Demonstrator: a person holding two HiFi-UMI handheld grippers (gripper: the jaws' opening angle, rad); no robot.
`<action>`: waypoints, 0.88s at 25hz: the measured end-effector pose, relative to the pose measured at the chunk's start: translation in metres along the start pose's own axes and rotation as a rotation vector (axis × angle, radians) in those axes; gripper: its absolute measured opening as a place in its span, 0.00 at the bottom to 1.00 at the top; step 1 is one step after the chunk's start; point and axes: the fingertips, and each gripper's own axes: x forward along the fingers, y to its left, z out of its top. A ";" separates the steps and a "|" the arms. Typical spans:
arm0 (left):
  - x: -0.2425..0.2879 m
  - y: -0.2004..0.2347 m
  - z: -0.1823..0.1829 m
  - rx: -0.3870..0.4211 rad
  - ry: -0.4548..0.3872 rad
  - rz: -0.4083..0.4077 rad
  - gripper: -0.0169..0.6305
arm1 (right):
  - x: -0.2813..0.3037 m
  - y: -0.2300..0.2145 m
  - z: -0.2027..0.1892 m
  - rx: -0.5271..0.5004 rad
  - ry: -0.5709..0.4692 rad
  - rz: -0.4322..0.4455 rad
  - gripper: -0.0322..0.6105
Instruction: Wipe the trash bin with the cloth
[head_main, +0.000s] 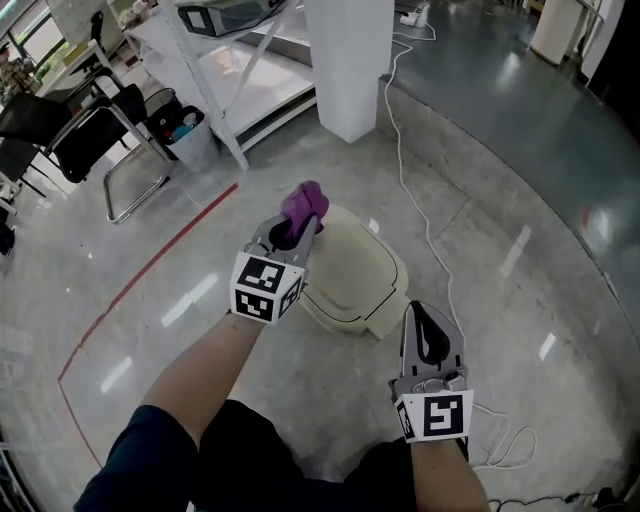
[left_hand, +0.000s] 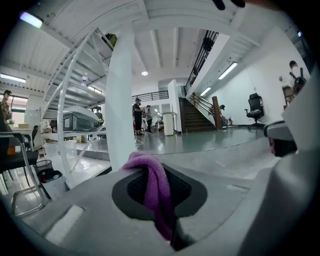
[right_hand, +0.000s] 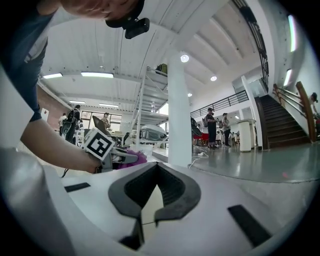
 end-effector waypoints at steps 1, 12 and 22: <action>0.012 0.002 -0.007 0.023 0.018 0.000 0.06 | -0.002 0.000 -0.002 -0.009 -0.002 0.000 0.06; 0.094 -0.043 -0.058 0.220 0.243 -0.137 0.06 | -0.022 -0.003 0.000 -0.045 -0.008 -0.020 0.06; 0.081 -0.130 -0.081 0.263 0.386 -0.330 0.06 | -0.035 -0.005 0.011 -0.041 -0.034 -0.042 0.06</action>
